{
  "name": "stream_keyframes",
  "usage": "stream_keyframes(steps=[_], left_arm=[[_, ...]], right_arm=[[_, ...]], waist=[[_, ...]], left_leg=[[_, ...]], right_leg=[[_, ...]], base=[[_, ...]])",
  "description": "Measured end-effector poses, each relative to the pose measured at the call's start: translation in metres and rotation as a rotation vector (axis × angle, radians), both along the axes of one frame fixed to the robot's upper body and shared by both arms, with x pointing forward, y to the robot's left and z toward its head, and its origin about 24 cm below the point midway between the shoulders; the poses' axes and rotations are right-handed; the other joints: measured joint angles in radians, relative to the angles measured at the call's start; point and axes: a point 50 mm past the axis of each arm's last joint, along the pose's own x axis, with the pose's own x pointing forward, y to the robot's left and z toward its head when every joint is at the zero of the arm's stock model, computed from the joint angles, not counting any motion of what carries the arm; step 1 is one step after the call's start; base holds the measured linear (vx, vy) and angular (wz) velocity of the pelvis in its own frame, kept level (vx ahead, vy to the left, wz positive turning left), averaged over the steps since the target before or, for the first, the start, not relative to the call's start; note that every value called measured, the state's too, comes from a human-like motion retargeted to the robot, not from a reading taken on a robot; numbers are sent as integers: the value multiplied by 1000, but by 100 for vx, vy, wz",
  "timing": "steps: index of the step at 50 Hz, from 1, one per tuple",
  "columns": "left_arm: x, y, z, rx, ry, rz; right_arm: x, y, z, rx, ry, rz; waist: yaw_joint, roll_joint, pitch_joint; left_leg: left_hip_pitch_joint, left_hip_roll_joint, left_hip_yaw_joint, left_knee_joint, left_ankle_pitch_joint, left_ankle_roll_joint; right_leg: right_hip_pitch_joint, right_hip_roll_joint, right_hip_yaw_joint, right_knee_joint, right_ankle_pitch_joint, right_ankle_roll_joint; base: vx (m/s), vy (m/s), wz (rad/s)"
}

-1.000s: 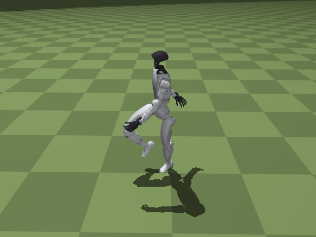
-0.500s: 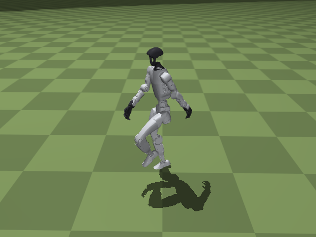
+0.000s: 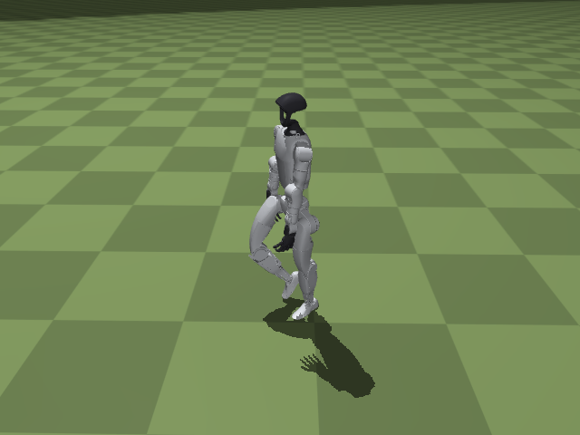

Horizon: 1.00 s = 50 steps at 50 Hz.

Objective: In place motions

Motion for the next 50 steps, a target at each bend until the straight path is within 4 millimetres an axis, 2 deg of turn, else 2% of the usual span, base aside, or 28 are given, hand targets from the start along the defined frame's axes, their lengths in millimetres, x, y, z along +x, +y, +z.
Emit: stream_keyframes(steps=[3,5,8,10,12,14,16,18,20,23,24,25,27,30,32,35,37,40,43,47,50], left_arm=[[107,4,39,6,-341,-158],[148,1,64,59,-511,-208],[178,-3,89,131,-711,-236],[190,-2,105,149,-830,-234],[196,1,116,158,-918,-209],[193,4,117,162,-952,-178],[179,7,106,155,-918,-144],[155,7,84,132,-827,-113],[121,5,57,94,-690,-81],[57,-7,19,25,-443,-31],[34,-11,10,4,-358,-14],[11,-14,2,-16,-272,4],[-37,-13,-9,-30,-89,21],[-106,-12,-13,-20,181,9],[-137,-18,-9,0,325,38],[-168,-27,-4,-14,427,156],[-180,-32,-2,-46,449,200],[-188,-34,0,-70,461,187],[-181,-27,-3,-48,425,127],[-156,-16,-9,8,320,77],[-133,-14,-12,46,250,58]], right_arm=[[-91,-27,5,-53,401,-235],[-153,-27,17,-74,635,-361],[-226,-16,40,-101,820,-563],[-252,-6,49,-111,852,-693],[-257,0,50,-118,832,-782],[-254,2,48,-132,806,-838],[-247,-1,44,-149,775,-847],[-233,-4,37,-146,729,-806],[-211,-5,28,-106,665,-731],[-164,-3,11,-19,498,-584],[-145,-4,5,-13,425,-528],[-125,-6,1,-15,349,-471],[-89,-6,-4,-34,207,-323],[-34,-5,-4,-18,26,-113],[8,-3,3,10,-92,-3],[65,3,19,51,-251,131],[87,9,29,72,-336,167],[96,13,35,81,-426,143],[80,8,27,63,-426,20],[32,-2,8,59,-201,-114],[-11,-14,1,45,10,-89]], waist=[[-63,41,87],[-122,65,107],[-155,88,58],[-153,85,27],[-151,62,32],[-134,42,35],[-109,32,22],[-77,31,0],[-37,30,-19],[-23,17,-30],[-20,2,-40],[-15,-15,-53],[33,-62,-83],[120,-99,-142],[162,-95,-131],[131,-79,-62],[83,-66,-37],[29,-54,-32],[51,-71,-34],[102,-97,-19],[117,-103,3]], left_leg=[[-13,3,-64,-3,24,38],[-29,15,-104,2,35,53],[-56,29,-129,-4,46,55],[-68,24,-127,-6,47,56],[-57,12,-121,-6,45,55],[-38,4,-97,-9,41,52],[-21,0,-59,-15,31,47],[-8,4,-17,-20,21,37],[6,9,28,-19,9,28],[30,-14,41,-7,-6,22],[35,-38,44,-4,-12,22],[37,-68,50,-1,-18,22],[57,-106,104,-9,-27,11],[47,-136,167,-32,-23,-6],[42,-119,193,-51,-8,-24],[65,-103,188,-74,13,-26],[65,-94,156,-79,21,-25],[38,-88,100,-65,31,-28],[1,-87,70,-26,35,-41],[-56,-83,56,44,55,-51],[-77,-79,50,86,66,-66]], right_leg=[[-192,-104,10,369,-109,-15],[-299,-124,22,517,-143,-11],[-422,-103,49,592,-163,25],[-451,-119,53,599,-180,15],[-412,-135,60,566,-190,-1],[-339,-123,66,494,-195,-10],[-241,-87,66,373,-194,-13],[-124,-16,76,199,-188,-10],[15,87,123,-40,-161,26],[294,141,120,-518,-84,69],[371,142,111,-662,-139,80],[439,140,109,-794,-237,93],[503,108,-2,-922,-322,24],[480,73,36,-1019,-254,52],[438,74,82,-999,-245,51],[435,102,107,-986,-239,25],[453,113,79,-997,-241,26],[462,124,60,-1017,-241,25],[461,118,41,-1025,-240,21],[461,109,28,-1034,-236,19],[470,107,13,-1044,-231,15]], base=[[-22,-3,116],[4,-15,106],[19,-23,53],[7,-21,8],[-5,-10,-28],[-1,-1,-70],[6,4,-92],[9,7,-105],[6,10,-100],[0,19,-18],[-1,20,12],[-4,23,-40],[-8,26,-103],[-19,25,-101],[-49,28,-74],[-41,12,5],[-31,8,76],[-20,14,90],[-16,14,57],[-22,8,30],[-18,10,32]])
